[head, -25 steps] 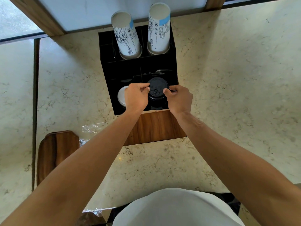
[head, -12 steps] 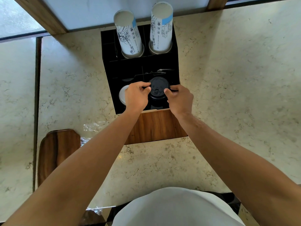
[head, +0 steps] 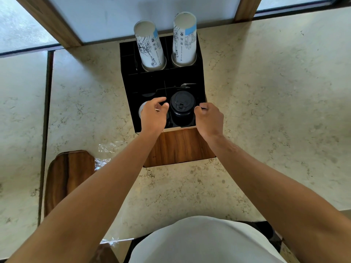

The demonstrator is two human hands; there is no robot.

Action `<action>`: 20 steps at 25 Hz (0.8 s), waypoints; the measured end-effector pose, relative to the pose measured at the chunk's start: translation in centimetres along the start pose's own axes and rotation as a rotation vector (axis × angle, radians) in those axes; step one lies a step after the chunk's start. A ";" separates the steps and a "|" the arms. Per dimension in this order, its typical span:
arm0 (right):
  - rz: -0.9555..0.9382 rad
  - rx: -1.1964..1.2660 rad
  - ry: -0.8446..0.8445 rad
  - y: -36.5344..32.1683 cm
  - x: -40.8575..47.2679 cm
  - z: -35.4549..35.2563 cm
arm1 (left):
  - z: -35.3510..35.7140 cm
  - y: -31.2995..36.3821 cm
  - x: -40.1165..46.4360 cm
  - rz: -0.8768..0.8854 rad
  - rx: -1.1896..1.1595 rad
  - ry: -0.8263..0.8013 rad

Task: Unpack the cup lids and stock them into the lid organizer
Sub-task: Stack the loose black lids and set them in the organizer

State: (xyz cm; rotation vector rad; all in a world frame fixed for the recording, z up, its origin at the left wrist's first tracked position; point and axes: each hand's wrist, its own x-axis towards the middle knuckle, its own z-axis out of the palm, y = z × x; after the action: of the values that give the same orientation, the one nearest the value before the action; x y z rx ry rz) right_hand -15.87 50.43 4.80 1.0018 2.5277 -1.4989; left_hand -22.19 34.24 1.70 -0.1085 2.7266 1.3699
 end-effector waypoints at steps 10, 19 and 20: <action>-0.083 -0.040 -0.026 2.8 -6.0 2.3 | -6.1 -4.2 -6.7 -0.150 -0.026 0.072; -0.086 -0.164 -0.481 3.4 -12.5 11.5 | -14.5 -11.2 -13.7 -0.295 0.110 0.267; -0.079 -0.173 -0.522 3.2 -13.2 12.6 | -15.3 -12.2 -14.4 -0.330 0.122 0.290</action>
State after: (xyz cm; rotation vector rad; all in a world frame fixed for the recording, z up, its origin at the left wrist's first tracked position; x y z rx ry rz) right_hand -7.21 34.73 0.11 0.4179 2.2815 -1.3123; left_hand -7.34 15.03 2.73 -0.7651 2.8348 1.1713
